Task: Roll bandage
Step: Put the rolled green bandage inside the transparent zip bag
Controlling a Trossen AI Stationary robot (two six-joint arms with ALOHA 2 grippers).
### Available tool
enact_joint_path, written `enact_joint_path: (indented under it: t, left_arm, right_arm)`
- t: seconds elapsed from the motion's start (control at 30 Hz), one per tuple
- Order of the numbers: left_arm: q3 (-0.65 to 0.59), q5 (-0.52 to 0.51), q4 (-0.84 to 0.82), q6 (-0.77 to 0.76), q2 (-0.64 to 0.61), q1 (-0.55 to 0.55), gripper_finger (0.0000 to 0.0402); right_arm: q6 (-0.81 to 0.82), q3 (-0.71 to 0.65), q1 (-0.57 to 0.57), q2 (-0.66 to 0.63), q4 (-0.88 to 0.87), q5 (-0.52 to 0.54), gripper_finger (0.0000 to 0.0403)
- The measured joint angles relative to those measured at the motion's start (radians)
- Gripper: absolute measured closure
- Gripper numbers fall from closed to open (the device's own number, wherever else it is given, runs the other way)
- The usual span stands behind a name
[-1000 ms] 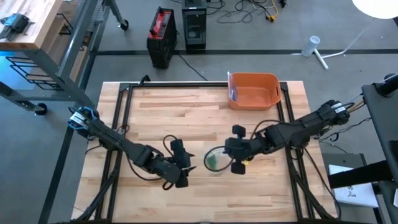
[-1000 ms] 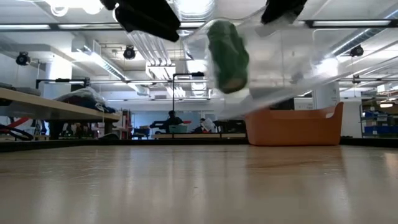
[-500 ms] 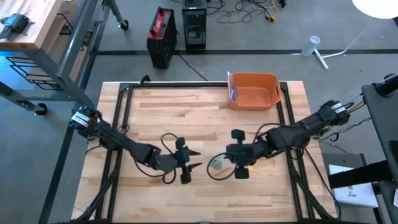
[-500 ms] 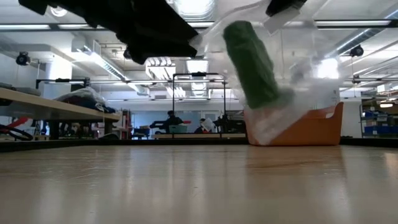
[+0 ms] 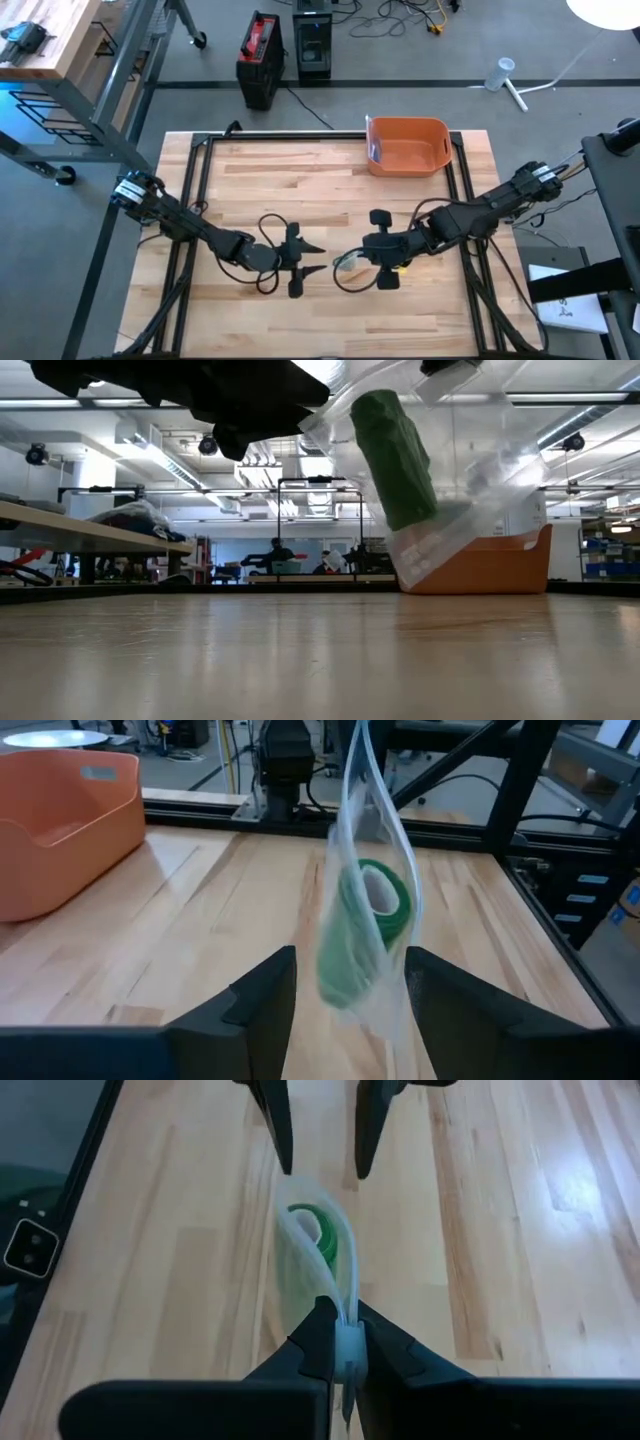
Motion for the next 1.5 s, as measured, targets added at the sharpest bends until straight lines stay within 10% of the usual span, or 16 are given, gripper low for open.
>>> enact_joint_path:
  t: [0.43,0.77,1.13,1.5]
  left_arm:
    - [0.000,0.054,-0.002,-0.006,0.000,0.003,0.0255]
    - [0.009,0.050,-0.018,0.028,-0.004,0.003,0.0392]
    - [0.452,0.052,-0.963,-0.091,0.006,0.002,0.0401]
    - [0.570,0.112,-1.048,-0.087,0.145,0.000,0.0401]
  right_arm:
    - [-0.034,0.000,0.002,0.000,0.112,0.001,0.0380]
    - [-0.039,-0.001,0.002,0.000,0.084,-0.003,0.0354]
    - [-0.154,0.058,0.002,0.020,0.235,0.000,0.0284]
    - [-0.100,0.079,-0.005,0.255,0.086,0.014,0.0341]
